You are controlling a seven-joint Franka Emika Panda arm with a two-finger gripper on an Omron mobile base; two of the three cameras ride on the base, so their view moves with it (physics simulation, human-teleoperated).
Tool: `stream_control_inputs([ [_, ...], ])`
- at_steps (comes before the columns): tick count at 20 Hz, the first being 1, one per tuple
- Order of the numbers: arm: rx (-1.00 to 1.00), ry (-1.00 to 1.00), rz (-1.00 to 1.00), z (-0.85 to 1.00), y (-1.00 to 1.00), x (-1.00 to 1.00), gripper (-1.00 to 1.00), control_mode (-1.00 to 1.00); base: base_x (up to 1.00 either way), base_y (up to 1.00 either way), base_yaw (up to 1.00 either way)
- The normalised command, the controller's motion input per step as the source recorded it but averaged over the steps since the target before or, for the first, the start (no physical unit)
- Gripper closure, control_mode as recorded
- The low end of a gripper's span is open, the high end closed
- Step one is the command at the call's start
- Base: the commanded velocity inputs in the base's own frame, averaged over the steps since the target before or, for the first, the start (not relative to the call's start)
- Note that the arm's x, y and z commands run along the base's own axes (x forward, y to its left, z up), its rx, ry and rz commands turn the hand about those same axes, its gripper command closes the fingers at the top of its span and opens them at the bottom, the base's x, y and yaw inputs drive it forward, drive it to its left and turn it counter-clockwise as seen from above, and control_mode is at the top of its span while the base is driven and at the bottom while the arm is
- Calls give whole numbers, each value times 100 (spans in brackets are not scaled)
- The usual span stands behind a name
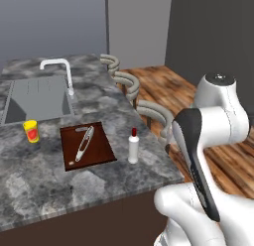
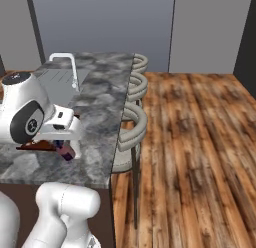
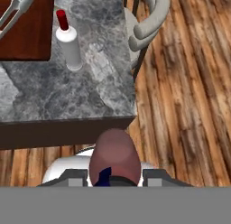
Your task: Place the drinks on the dining counter in a tight cluster.
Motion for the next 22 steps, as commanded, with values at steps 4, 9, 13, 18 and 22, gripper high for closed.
stream_control_inputs([
  [4,6,8,27,-15,12,60,100,-100,0,0,0],
  [9,9,7,43,-8,-9,42,100,-100,0,0,0],
  [13,-1,1,29,-5,-17,26,100,-100,0,0,0],
  [18,-2,0,26,-45,0,59,100,-100,0,0,0],
  [22,0,-4,33,-53,0,53,100,-100,0,0,0],
])
